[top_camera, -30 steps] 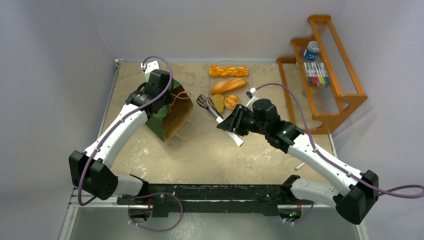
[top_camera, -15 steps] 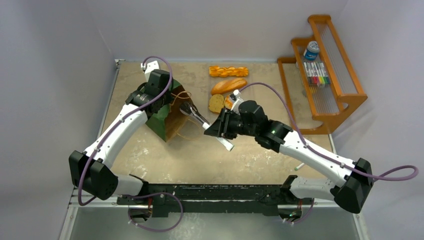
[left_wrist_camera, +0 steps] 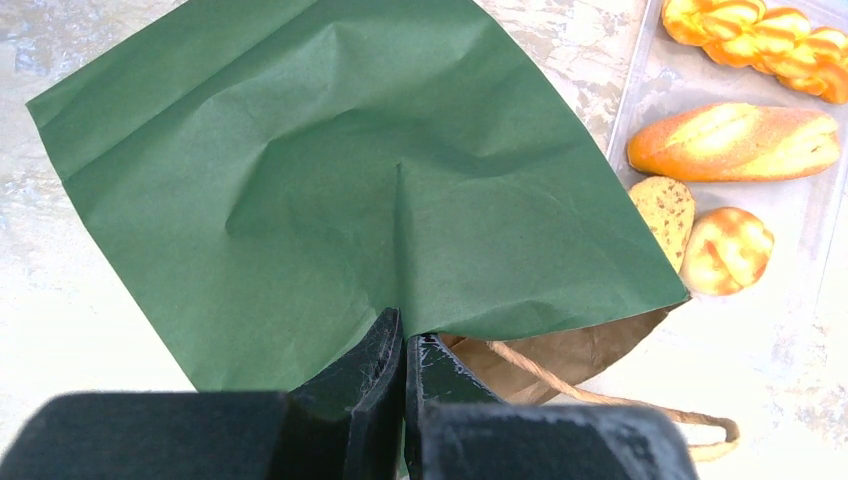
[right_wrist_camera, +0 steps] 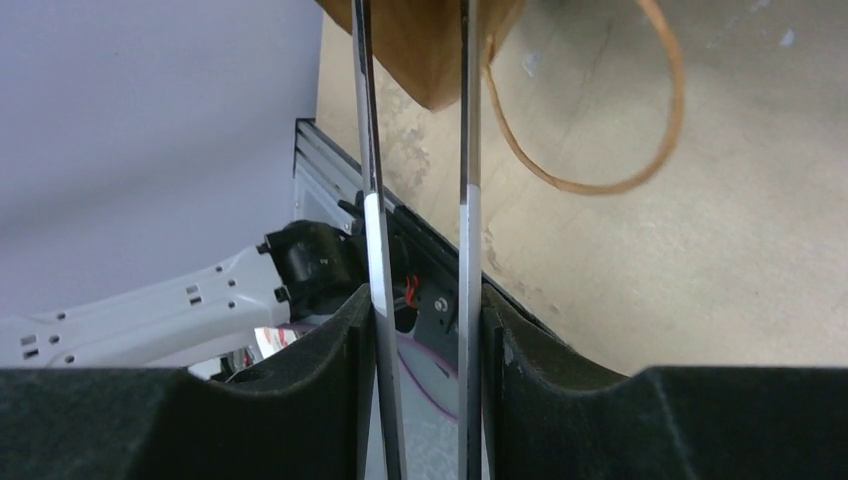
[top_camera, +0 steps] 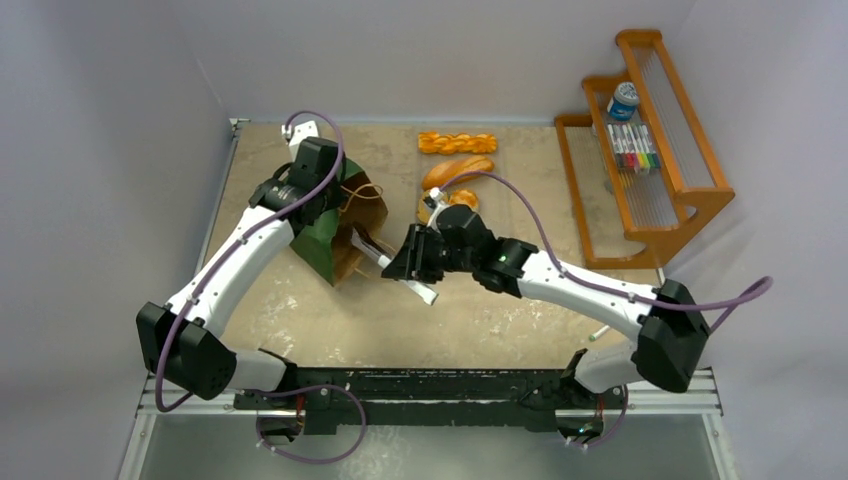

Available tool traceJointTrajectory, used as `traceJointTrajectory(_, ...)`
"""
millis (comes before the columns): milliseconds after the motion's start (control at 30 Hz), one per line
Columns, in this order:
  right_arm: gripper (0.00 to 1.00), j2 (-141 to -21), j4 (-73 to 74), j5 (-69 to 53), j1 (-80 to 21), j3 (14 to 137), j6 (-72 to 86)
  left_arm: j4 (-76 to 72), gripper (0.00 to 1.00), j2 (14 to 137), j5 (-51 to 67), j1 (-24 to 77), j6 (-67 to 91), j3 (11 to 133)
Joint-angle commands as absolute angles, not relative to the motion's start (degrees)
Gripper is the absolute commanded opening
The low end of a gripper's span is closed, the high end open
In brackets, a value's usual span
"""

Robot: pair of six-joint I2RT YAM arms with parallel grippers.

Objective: Take the fake bread out of the paper bag
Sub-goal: Take out the fake bread from the paper bag.

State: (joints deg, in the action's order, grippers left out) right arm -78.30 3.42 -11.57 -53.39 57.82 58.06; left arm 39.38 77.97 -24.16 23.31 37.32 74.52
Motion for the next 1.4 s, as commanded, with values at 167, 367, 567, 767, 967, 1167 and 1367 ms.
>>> traceJointTrajectory(167, 0.4, -89.49, -7.17, -14.01, -53.69, 69.6, 59.2, 43.89, 0.0, 76.03, -24.17, 22.97, 36.71, 79.31)
traceJointTrajectory(367, 0.39, -96.04, -12.29, -15.19, -53.63, 70.19, 61.13, 47.43, 0.0, 74.57, -25.97, 23.01, 38.86, 79.81)
traceJointTrajectory(567, 0.38, -99.21, -16.49, -14.96, -53.69, 67.99, 63.12, 49.79, 0.0, 73.11, -28.47, 23.0, 41.23, 79.9)
traceJointTrajectory(767, 0.39, -99.83, -17.93, -15.06, -53.7, 64.55, 63.19, 53.54, 0.0, 72.57, -32.59, 22.98, 41.82, 81.9)
traceJointTrajectory(967, 0.38, -100.92, -18.97, -16.09, -53.62, 62.03, 63.61, 54.59, 0.0, 72.12, -33.51, 23.01, 42.43, 81.57)
traceJointTrajectory(1167, 0.38, -101.6, -19.17, -16.38, -53.7, 62.75, 64.23, 53.37, 0.0, 71.72, -32.16, 23.03, 43.02, 79.92)
traceJointTrajectory(1367, 0.38, -102.8, -21.78, -17.6, -52.97, 63.7, 69.98, 51.35, 0.0, 71.12, -29.84, 23.05, 44.35, 78.29)
